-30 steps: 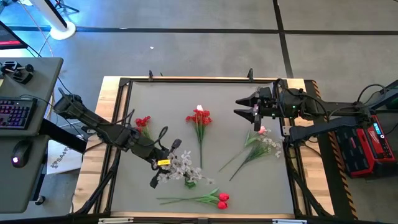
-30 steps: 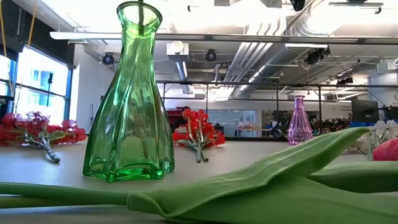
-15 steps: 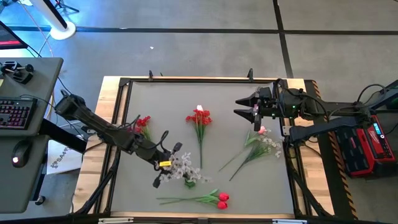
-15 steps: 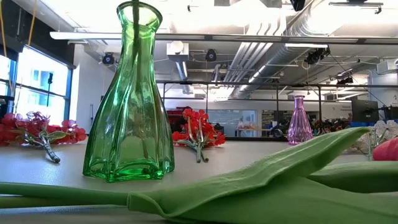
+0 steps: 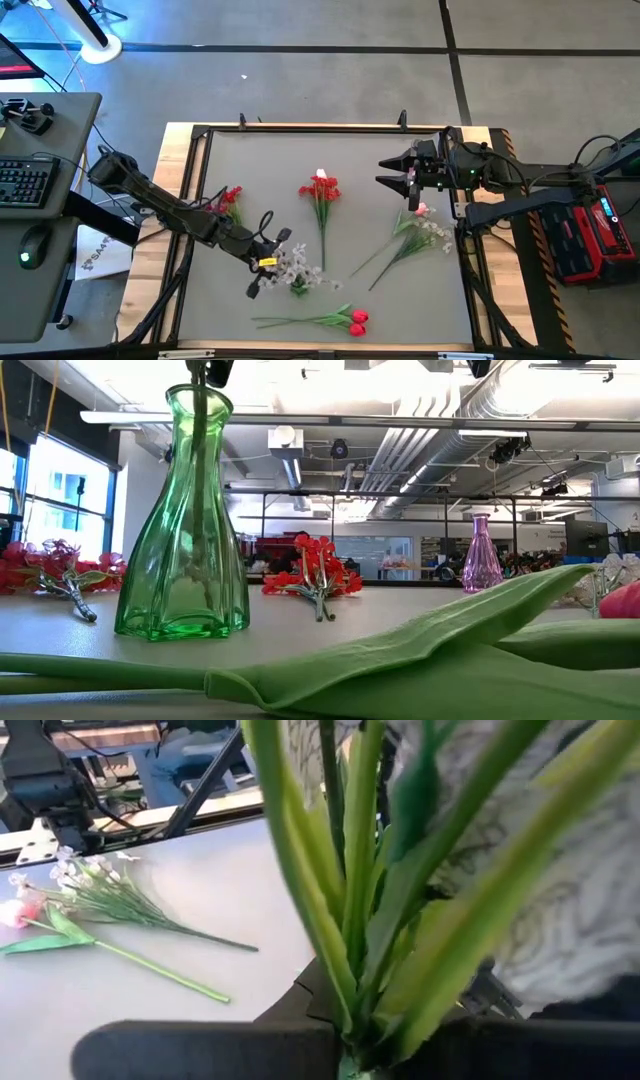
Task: Sort flowers into vase by color
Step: Put the top white flowers into the green vase
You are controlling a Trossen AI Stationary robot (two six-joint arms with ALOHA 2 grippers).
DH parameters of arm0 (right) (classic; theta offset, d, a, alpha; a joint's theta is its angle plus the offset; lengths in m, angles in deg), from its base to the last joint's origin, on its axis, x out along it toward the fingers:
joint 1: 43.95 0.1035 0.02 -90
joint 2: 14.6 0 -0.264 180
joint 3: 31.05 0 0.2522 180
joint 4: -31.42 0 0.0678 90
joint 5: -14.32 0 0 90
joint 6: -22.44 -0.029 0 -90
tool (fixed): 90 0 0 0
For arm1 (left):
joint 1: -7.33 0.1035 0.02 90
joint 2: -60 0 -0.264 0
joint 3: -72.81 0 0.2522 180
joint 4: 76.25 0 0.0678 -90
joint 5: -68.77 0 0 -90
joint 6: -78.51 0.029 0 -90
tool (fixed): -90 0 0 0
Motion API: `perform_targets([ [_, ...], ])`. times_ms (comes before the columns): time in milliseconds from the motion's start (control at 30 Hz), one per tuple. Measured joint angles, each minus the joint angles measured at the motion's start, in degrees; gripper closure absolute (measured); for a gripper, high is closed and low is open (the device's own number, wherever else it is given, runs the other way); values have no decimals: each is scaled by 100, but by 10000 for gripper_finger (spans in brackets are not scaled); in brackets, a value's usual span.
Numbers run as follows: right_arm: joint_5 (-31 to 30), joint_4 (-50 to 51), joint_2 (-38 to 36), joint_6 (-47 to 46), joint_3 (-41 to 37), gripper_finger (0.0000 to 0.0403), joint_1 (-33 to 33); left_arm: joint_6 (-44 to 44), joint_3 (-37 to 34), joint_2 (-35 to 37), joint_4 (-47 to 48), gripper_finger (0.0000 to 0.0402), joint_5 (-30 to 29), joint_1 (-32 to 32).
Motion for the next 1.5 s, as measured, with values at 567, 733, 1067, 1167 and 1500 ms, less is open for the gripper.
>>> perform_targets([
  [567, 1, 20, 0, -1, 0, 186, 0, -916, -9, 2, -526, 216, 298, -33],
  [733, 0, 28, 0, 1, 0, 186, 0, -851, 36, 93, -609, 168, 319, -123],
  [1067, 1, 52, 0, 1, 0, 186, 0, -593, 96, 483, -538, 151, 190, -131],
  [1167, -1, 59, 0, -1, 0, 186, 0, -546, 96, 612, -514, 151, 190, -131],
  [1500, 1, 75, 0, 0, 0, 186, 0, -545, 289, 920, -204, 151, 190, -260],
])
